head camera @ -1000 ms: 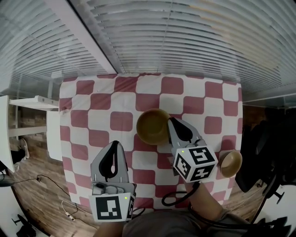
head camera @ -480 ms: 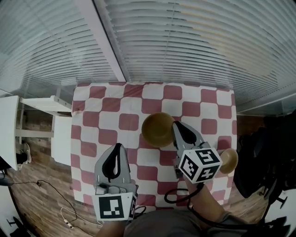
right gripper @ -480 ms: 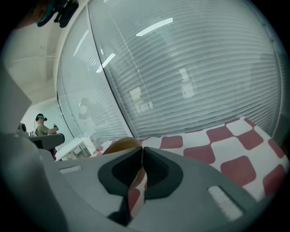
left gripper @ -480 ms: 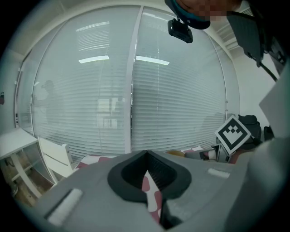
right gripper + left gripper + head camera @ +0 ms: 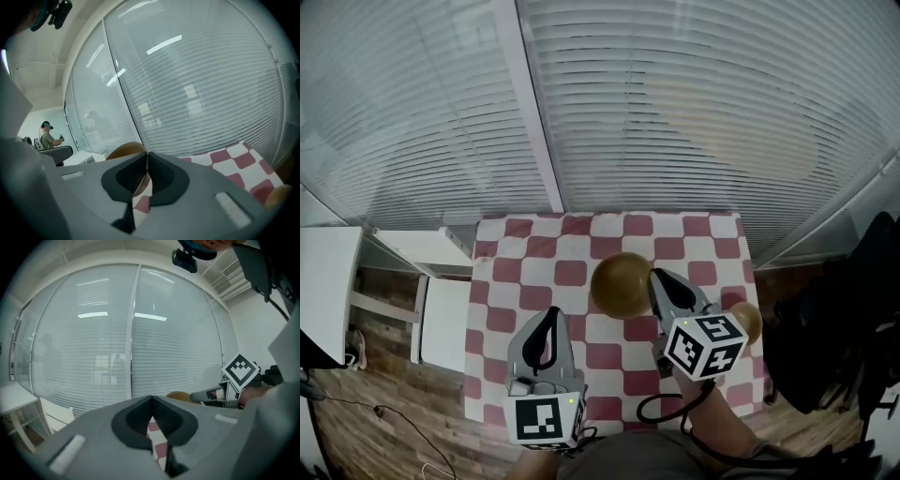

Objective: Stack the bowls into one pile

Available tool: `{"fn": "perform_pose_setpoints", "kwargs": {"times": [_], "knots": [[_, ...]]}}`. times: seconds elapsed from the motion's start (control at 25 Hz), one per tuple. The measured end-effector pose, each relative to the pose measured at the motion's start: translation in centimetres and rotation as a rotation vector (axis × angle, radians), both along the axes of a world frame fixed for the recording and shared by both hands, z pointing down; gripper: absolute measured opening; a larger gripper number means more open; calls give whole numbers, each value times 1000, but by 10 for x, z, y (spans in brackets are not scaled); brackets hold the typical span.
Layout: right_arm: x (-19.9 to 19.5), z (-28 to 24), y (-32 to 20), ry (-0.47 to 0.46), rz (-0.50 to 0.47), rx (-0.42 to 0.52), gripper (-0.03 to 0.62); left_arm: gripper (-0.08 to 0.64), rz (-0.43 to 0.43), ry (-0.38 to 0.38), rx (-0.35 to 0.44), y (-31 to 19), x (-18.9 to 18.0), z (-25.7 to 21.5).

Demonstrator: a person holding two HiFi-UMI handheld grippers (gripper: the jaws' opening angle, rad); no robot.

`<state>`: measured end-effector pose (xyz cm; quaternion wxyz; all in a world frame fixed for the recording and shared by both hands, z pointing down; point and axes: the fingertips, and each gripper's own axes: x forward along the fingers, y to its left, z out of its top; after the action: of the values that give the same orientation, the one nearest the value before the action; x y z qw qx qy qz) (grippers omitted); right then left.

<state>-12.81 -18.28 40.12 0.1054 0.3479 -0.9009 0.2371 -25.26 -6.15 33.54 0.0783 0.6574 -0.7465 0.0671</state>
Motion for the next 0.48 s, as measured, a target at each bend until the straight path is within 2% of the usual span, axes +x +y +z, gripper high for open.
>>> {"fn": "perform_pose_setpoints", "kwargs": {"times": [0.48], "knots": [[27,-62,54,-56,42,85,37,0,85,-42,123,42,26,-49]]}}
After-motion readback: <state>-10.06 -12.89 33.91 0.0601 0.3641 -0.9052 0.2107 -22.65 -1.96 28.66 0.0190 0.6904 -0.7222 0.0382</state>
